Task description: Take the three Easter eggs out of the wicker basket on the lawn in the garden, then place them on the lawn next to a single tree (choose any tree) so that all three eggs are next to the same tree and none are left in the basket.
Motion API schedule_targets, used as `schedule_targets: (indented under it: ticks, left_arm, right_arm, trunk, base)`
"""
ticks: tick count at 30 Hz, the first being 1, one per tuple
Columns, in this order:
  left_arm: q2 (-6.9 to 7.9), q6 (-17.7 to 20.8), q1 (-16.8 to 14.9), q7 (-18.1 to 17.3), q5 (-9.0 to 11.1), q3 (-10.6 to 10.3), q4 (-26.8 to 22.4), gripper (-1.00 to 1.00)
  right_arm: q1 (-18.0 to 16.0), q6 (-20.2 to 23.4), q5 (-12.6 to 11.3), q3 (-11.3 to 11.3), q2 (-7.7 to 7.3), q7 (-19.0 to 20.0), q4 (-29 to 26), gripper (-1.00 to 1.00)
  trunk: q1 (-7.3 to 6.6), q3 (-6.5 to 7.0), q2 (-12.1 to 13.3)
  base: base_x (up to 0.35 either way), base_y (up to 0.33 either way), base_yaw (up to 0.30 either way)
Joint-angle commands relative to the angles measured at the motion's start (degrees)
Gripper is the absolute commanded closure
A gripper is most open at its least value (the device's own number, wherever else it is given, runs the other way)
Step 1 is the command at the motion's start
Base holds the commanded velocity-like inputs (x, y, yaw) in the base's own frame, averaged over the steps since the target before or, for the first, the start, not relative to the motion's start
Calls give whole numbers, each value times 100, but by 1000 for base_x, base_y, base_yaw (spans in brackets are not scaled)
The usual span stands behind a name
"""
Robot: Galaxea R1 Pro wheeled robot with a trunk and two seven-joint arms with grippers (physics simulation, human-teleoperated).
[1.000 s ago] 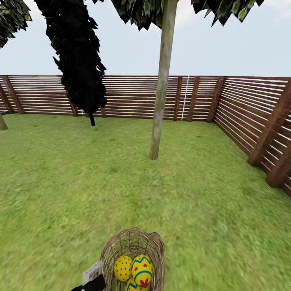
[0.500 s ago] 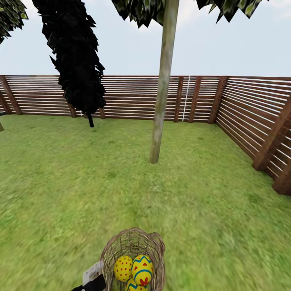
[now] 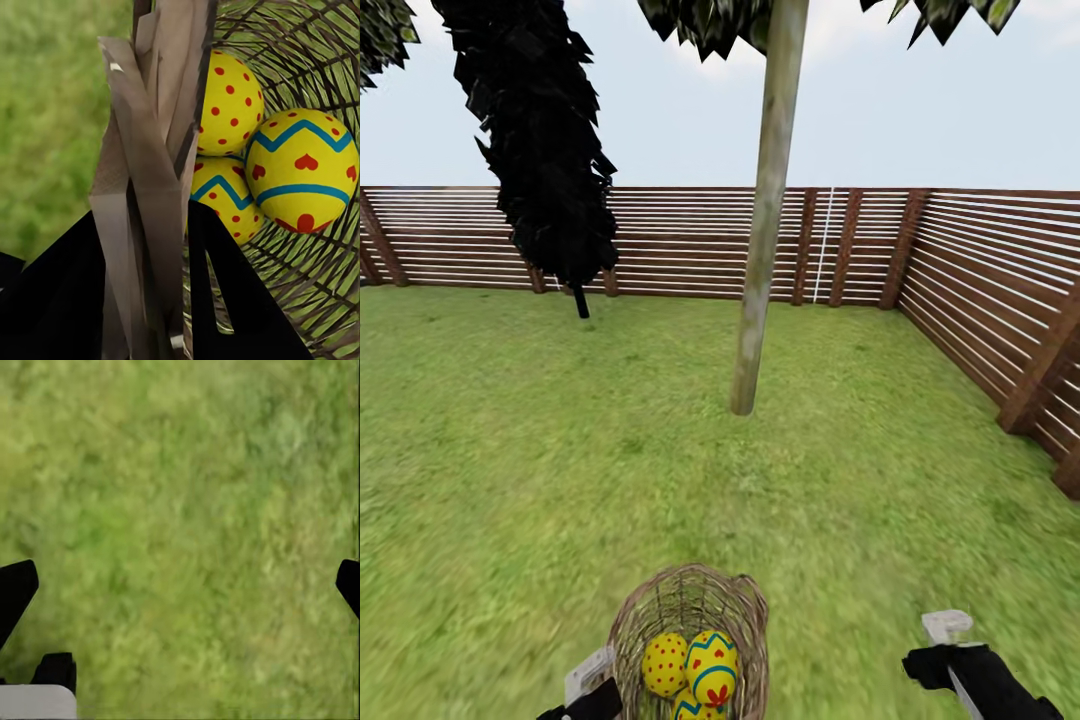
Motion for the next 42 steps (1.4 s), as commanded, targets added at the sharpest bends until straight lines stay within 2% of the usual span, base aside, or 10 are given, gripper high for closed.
schedule_targets:
  ticks: [1, 6, 8, 9, 10, 12, 14, 23, 27, 42]
  left_arm:
    - [-3, 42, -1, -24, 52, 37, -13, 100]
    - [-10, 42, -2, -15, 52, 37, -9, 100]
    - [-12, 41, -2, -15, 52, 37, -13, 100]
    - [-12, 42, -2, -15, 52, 37, -10, 100]
    - [-10, 42, -2, -15, 52, 37, -8, 100]
    - [-6, 42, -2, -15, 52, 37, -10, 100]
    - [-8, 36, -2, -15, 52, 37, -10, 100]
    - [-3, 42, -2, -15, 52, 37, -14, 100]
    - [-3, 42, -2, -15, 52, 37, -14, 100]
    - [-3, 38, -2, -6, 48, 37, -6, 100]
  right_arm:
    - [-13, 30, 71, -12, -19, 47, -113, -100]
    - [-18, 22, 72, 21, -5, 47, -226, -100]
    - [-18, -13, 368, 13, 13, 59, -210, -100]
    - [-18, -34, 380, 6, -23, 450, -213, -100]
    - [-18, -46, 402, -1, -184, 1619, -221, -100]
    - [-18, -87, 371, -38, -514, 3016, -214, -100]
    - [-18, -260, 327, -161, -663, 3478, -200, -100]
    - [-13, -314, 369, -198, -634, 3505, -163, -100]
    - [-17, -709, 367, -198, -638, 3500, 21, -100]
    - [-13, -716, 367, -189, -630, 3509, 31, -100]
  trunk:
    - [4, -7, -5]
    - [4, -7, -5]
    - [4, -7, -5]
    - [4, -7, -5]
    - [4, -7, -5]
    - [4, -7, -5]
    - [4, -7, -5]
    - [4, -7, -5]
    - [4, -7, -5]
    - [4, -7, -5]
  base:
    - [339, 0, 0]
    - [339, 0, 0]
    - [340, 0, 0]
    - [340, 0, 0]
    - [340, 0, 0]
    - [340, 0, 0]
    - [340, 0, 0]
    - [340, 0, 0]
    - [340, 0, 0]
    - [340, 0, 86]
